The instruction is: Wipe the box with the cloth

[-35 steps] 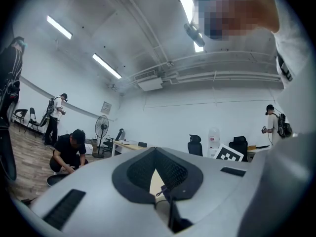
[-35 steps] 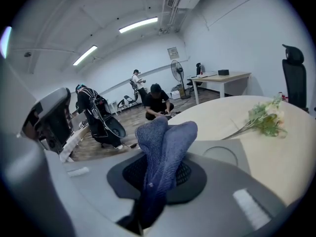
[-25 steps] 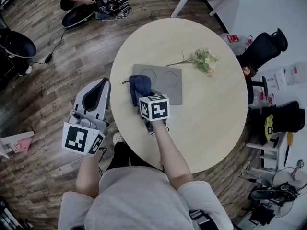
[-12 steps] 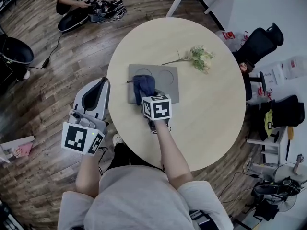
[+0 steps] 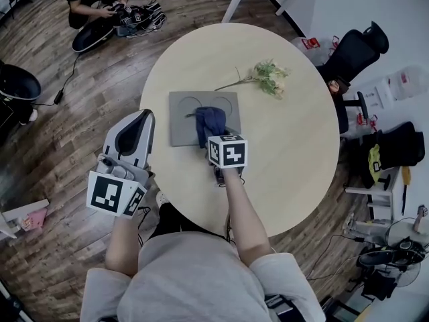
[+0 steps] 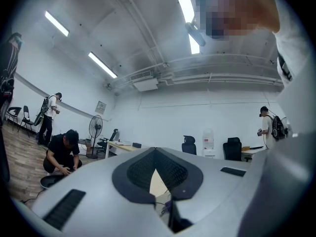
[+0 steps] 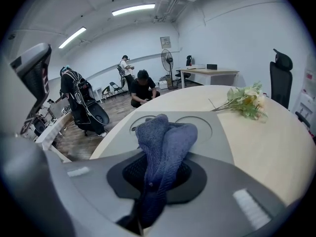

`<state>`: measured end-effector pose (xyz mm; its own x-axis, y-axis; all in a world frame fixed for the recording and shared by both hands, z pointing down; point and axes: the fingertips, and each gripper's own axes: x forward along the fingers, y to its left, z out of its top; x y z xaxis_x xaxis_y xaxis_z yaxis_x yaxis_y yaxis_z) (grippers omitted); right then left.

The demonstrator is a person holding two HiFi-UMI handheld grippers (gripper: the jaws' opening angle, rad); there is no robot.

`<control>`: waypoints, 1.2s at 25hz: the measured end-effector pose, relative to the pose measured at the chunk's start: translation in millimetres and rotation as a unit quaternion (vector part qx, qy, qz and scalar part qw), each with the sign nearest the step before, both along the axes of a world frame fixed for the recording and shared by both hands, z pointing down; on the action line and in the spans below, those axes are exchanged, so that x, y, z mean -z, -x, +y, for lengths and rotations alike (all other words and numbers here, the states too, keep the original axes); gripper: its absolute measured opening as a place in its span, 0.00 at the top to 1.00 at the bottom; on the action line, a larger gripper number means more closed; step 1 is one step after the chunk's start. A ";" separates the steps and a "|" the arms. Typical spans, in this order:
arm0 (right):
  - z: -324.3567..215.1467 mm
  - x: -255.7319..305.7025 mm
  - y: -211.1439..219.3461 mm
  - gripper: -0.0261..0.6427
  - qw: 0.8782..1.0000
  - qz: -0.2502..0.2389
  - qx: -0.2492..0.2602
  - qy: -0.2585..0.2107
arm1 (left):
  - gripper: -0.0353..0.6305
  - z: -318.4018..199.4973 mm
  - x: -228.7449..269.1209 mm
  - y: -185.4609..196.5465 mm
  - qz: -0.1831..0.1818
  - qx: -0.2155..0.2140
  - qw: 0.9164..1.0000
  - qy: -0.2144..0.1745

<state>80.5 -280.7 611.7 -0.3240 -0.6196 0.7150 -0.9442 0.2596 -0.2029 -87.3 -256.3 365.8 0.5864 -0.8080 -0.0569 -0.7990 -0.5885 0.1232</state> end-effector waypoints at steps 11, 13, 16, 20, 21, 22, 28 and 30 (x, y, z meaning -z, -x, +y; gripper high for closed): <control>3.0 -0.3 -50.2 0.86 0.999 0.009 -0.042 0.002 | 0.94 -3.7 3.0 -23.9 0.000 -0.019 1.000 -0.002; 4.0 -0.2 -57.8 0.86 0.999 0.010 -0.048 0.002 | 0.94 -3.9 4.0 -26.9 0.000 -0.021 1.000 -0.003; 5.6 0.0 -68.3 0.86 0.998 0.012 -0.055 0.002 | 0.94 -3.4 5.3 -31.9 -0.001 -0.024 1.000 -0.004; 7.1 -0.1 -80.4 0.86 0.998 0.014 -0.065 0.002 | 0.94 -3.6 6.6 -36.7 -0.002 -0.027 1.000 -0.005; 7.1 -0.1 -83.5 0.86 0.998 0.015 -0.067 0.002 | 0.94 -4.1 7.1 -38.0 -0.003 -0.027 1.000 -0.006; 7.3 -0.2 -86.6 0.86 0.997 0.016 -0.070 0.002 | 0.94 -4.5 7.7 -39.4 -0.003 -0.028 1.000 -0.006; 10.2 -1.1 -101.0 0.86 0.997 0.018 -0.079 0.002 | 0.94 -4.6 11.0 -47.2 -0.004 -0.035 0.999 -0.011; 10.6 -0.9 -105.2 0.86 0.996 0.019 -0.083 0.001 | 0.94 -4.9 12.1 -48.8 -0.004 -0.037 0.999 -0.012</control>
